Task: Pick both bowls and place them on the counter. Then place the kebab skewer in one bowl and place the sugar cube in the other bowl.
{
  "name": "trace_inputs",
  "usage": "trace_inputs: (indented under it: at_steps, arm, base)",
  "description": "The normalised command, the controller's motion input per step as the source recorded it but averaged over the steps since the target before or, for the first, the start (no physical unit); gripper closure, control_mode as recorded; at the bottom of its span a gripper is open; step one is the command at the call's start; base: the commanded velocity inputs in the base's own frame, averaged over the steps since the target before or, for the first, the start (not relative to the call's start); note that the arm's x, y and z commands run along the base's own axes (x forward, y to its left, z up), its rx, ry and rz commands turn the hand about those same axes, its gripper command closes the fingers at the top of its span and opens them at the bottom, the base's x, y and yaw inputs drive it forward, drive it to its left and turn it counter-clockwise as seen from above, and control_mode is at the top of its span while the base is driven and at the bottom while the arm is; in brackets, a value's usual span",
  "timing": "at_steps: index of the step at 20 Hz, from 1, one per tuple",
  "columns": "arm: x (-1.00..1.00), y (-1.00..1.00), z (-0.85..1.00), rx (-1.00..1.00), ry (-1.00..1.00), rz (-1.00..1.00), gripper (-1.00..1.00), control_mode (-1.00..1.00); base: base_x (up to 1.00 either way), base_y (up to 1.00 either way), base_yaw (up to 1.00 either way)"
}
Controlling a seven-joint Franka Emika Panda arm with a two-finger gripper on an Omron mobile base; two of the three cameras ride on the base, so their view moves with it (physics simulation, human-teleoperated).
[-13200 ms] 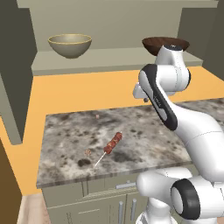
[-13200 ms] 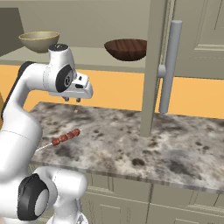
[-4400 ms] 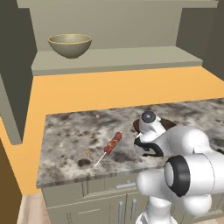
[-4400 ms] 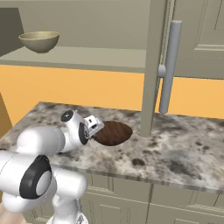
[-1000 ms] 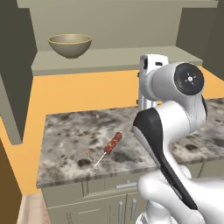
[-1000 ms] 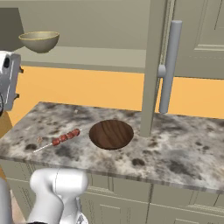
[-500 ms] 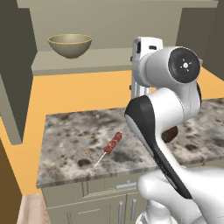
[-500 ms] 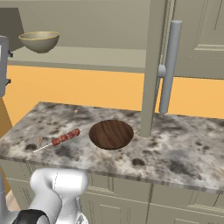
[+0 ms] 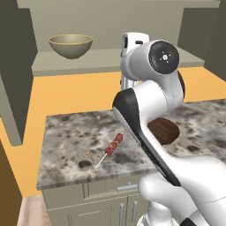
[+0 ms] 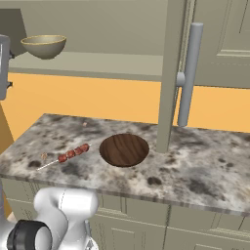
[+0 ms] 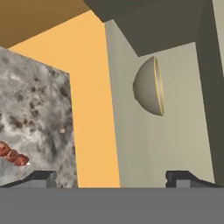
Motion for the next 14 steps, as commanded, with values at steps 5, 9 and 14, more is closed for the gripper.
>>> trace_inputs:
  at_steps: [5, 9, 14]
  arm:
    - [0.3, 0.16, 0.01, 0.0, -0.13, 0.0, -1.0, -1.0]
    - [0.34, 0.08, 0.18, 0.0, -0.05, -0.02, -1.0, -1.0]
    - [0.36, 0.07, 0.24, 0.0, 0.0, -0.1, -1.0, -1.0]
  base:
    - [0.0, 0.0, 0.0]
    - [0.0, 0.0, 0.0]
    - [0.0, 0.0, 0.0]
